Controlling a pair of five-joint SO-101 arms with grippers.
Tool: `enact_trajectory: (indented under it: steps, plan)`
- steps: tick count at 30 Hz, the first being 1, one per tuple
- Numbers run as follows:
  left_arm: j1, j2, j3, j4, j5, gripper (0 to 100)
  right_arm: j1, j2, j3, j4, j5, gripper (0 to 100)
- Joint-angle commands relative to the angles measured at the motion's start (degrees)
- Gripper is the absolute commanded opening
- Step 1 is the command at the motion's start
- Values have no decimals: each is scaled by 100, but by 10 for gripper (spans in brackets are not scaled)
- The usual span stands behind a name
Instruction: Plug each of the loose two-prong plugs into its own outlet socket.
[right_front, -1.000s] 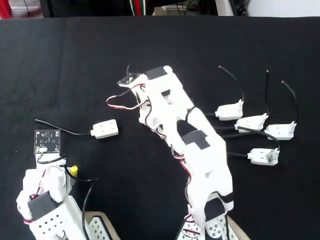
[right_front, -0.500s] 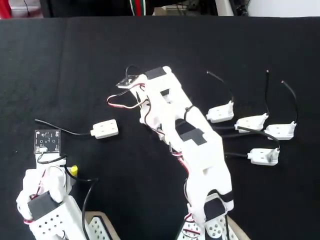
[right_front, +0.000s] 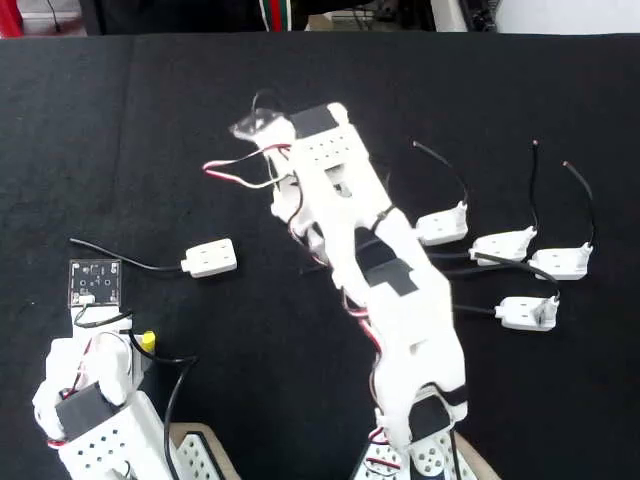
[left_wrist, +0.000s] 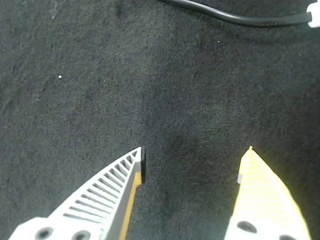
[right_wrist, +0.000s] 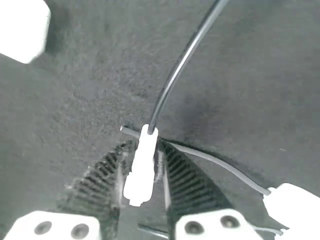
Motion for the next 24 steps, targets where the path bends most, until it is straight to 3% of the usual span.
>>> enact_trajectory:
  steps: [1, 13, 19, 24]
  plan:
    - [75, -18, -31, -9, -70, 305, -308, -1235, 418, -404, -343, 12]
    - [251, -18, -22, -9, -70, 305, -484, -6149, 6352, -4422, -774, 14]
    - [286, -18, -40, -9, -44, 305, -809, -8840, 9297, -6321, -1960, 13]
    - [1024, -18, -163, -18, 404, 306, -1670, -10905, 11090, -7701, -2699, 12]
